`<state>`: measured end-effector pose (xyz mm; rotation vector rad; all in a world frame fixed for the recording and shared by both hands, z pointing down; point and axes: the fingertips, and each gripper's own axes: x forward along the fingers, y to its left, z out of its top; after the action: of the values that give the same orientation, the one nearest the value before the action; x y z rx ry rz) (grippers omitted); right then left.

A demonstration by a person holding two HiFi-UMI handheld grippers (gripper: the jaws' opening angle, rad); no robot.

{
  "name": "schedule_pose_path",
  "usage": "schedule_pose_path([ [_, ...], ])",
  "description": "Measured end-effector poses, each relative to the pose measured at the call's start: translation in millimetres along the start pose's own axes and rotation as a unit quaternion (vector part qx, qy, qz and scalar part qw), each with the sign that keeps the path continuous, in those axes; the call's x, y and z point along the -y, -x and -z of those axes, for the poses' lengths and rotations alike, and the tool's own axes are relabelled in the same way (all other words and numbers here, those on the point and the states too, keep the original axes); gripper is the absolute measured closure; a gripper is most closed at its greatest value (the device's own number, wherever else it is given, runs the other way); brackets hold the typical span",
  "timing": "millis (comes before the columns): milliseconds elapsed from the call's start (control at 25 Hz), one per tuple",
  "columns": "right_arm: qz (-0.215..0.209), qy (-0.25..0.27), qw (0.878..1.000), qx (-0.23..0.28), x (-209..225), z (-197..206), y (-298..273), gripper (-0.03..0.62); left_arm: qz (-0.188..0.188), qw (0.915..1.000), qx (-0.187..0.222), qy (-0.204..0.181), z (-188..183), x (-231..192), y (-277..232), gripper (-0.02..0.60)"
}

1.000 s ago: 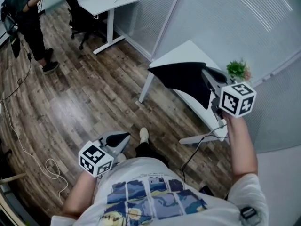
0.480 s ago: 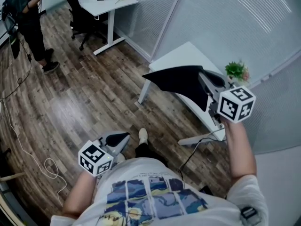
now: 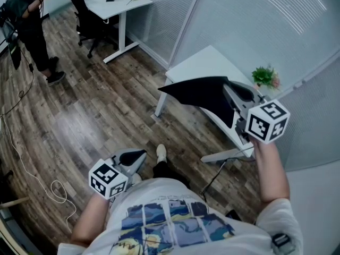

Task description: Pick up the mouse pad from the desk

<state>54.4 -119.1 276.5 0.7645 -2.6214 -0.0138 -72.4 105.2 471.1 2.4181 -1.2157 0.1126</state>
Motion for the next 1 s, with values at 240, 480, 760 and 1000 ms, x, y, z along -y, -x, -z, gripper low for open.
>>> schedule_pose_path([
  [240, 0.003, 0.0, 1.0, 0.001, -1, -1, 2, 0.566, 0.005, 1.0, -0.001, 0.001, -3, -1, -2, 0.58],
  [480, 0.006, 0.001, 1.0, 0.003, 1, 0, 6, 0.566, 0.006, 1.0, -0.002, 0.0, -2, -2, -4, 0.58],
  [760, 0.007, -0.003, 1.0, 0.006, 1, 2, 6, 0.566, 0.008, 1.0, -0.003, 0.001, 0, -4, -6, 0.58],
  [1000, 0.006, -0.005, 1.0, 0.006, -1, 0, -3, 0.566, 0.007, 1.0, -0.005, 0.001, -1, -14, -3, 0.58],
])
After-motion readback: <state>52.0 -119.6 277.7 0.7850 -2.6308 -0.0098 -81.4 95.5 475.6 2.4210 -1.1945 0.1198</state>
